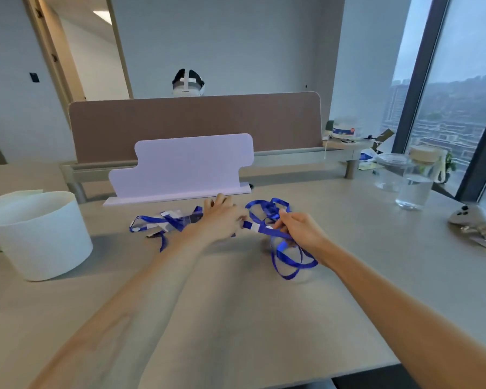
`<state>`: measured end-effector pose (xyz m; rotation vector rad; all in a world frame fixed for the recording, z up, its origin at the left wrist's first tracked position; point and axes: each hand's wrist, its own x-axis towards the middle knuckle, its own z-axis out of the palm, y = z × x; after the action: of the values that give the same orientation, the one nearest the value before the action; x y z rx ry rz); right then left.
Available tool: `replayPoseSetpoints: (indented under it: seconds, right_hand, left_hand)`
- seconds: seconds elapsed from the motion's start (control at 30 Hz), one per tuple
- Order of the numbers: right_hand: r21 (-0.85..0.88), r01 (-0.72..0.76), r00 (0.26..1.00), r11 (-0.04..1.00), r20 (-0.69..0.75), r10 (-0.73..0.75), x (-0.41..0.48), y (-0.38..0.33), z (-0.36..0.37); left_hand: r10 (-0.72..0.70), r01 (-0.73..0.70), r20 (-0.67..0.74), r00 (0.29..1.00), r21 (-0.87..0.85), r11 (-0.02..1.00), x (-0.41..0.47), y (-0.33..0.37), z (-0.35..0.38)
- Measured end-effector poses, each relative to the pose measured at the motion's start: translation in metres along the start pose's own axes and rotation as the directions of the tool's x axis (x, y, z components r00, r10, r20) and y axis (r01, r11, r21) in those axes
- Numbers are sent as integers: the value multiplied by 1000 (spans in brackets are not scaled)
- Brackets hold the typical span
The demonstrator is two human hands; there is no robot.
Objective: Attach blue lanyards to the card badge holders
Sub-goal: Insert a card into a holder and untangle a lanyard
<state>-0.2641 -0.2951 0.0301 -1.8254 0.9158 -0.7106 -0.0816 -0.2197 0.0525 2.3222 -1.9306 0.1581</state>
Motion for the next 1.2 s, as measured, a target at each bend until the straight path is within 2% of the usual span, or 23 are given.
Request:
replayPoseSetpoints:
  seconds: [0.07, 0.13, 0.2, 0.27, 0.3, 0.37, 0.47, 0.53, 0.63, 0.77, 0.87, 0.97, 1.07, 1.13, 1.2]
  right_hand:
    - [-119, 25, 997, 993, -66, -33, 16, 17, 2]
    - [-269, 98, 987, 958, -97, -128, 32, 29, 2]
    - [-502, 138, 977, 854, -73, -201, 51, 41, 2]
    - [-667, 75, 988, 741, -51, -146, 66, 49, 5]
    - [-694, 51, 993, 719, -41, -111, 73, 50, 7]
    - [-717, 32, 998, 696, -12, -58, 83, 50, 12]
    - [-747, 24, 1000, 664, 13, -21, 99, 52, 13]
    - [-711, 15, 997, 703, -40, -62, 106, 53, 4]
    - [-650, -86, 987, 755, -158, -23, 114, 61, -23]
    - [-633, -239, 955, 736, -290, 61, 116, 77, -63]
    - [-681, -196, 948, 706, -316, -42, 106, 81, -73]
    - [-682, -7, 965, 731, -197, -175, 83, 72, -63]
    - [-639, 152, 986, 754, 47, -159, 61, 64, -53]
    - [-661, 201, 979, 723, 145, -140, 53, 64, -50]
    - [-674, 215, 977, 707, 144, -160, 50, 67, -51]
  left_hand:
    - [48, -48, 11, 999, 9, 999, 11, 3, 15]
    - [80, -81, 32, 996, 21, 996, 22, 2, 29]
    - [89, -90, 70, 994, 3, 996, 31, 0, 41]
    - [91, -88, 69, 993, -51, 995, 38, -5, 51]
    - [100, -94, 57, 993, -98, 991, 42, -8, 54]
    - [98, -84, 56, 994, -211, 974, 47, -12, 62]
    - [54, -36, 52, 997, -288, 957, 53, -17, 76]
    - [37, -25, 30, 999, -325, 945, 56, -20, 85]
    - [16, -11, 11, 1000, -359, 933, 58, -24, 90]
    - [20, -18, 1, 1000, -374, 927, 53, -27, 88]
    - [27, -37, -31, 999, -390, 920, 48, -26, 85]
    - [87, -96, -41, 995, -448, 889, 41, -4, 75]
    - [201, -143, 92, 975, -429, 892, 35, 25, 64]
    - [166, -101, 147, 975, -371, 923, 29, 43, 60]
    - [127, -77, 164, 978, -277, 958, 27, 59, 60]
